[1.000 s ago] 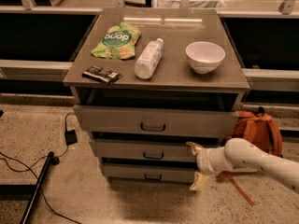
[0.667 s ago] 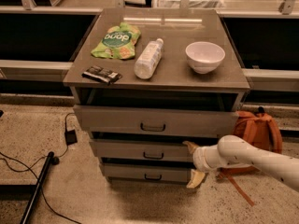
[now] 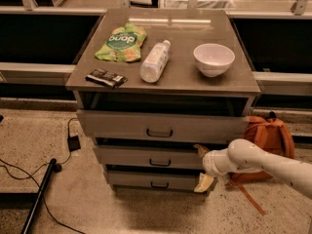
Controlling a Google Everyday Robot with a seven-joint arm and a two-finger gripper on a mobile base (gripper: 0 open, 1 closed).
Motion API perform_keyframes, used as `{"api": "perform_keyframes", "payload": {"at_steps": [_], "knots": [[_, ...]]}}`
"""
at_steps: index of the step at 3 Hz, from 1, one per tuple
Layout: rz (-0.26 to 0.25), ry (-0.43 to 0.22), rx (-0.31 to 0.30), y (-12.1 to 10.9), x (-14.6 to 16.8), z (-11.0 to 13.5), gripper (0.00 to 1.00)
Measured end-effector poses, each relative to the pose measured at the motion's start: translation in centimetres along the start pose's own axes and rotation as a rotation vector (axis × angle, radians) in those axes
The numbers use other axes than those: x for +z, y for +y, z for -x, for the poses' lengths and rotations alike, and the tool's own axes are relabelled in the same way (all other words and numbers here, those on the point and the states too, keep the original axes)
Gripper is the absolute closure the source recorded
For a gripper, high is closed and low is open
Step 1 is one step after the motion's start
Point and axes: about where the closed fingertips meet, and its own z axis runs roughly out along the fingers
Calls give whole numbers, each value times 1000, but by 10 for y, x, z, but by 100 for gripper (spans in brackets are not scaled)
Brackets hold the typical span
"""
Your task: Open middle drawer
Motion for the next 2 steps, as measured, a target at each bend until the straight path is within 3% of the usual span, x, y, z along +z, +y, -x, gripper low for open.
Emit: {"api": "perform_keyframes", "payload": {"at_steps": [2], "knots": [[2, 18, 10, -2, 3, 1, 41]]}}
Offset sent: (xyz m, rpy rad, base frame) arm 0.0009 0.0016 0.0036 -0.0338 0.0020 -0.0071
